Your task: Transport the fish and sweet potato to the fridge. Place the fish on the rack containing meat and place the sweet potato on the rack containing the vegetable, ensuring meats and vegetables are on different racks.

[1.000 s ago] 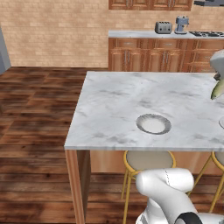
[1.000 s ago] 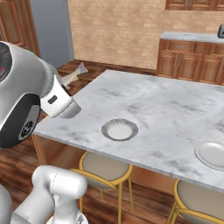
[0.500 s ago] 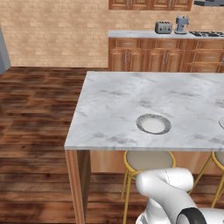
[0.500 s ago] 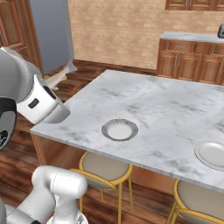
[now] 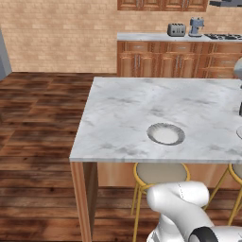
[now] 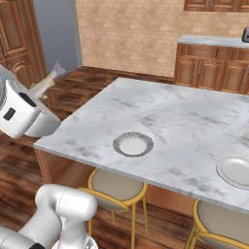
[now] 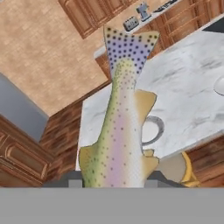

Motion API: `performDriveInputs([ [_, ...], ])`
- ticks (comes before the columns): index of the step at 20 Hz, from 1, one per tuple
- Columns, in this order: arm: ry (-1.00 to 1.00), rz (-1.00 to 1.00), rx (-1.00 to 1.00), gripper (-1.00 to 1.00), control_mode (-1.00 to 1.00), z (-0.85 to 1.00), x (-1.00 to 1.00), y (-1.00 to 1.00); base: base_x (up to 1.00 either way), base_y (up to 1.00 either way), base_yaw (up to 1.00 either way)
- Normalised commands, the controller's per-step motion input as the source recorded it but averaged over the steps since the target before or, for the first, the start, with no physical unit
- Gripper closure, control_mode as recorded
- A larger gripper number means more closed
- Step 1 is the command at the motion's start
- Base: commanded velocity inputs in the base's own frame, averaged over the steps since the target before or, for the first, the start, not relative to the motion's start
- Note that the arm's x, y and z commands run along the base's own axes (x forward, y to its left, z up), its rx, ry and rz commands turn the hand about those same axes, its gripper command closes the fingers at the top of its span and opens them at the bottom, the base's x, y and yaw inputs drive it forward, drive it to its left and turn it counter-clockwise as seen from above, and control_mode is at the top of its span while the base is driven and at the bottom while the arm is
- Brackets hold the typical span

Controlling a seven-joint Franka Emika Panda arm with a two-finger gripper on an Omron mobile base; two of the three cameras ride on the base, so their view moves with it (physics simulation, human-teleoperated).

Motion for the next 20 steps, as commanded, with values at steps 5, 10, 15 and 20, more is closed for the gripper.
performDriveInputs([
  [5,-0.18,0.0,-0.1,1.0,-1.0,0.28,-0.45,0.09,0.0,0.0,0.0],
  [10,-0.12,0.0,-0.02,1.0,-1.0,0.39,-0.42,0.0,0.0,0.0,0.0],
  [15,-0.01,0.0,0.0,1.0,1.0,0.06,-0.07,0.0,-0.36,0.0,0.0],
  [20,0.0,0.0,0.0,1.0,1.0,0.0,0.0,0.0,-0.71,0.14,0.02],
])
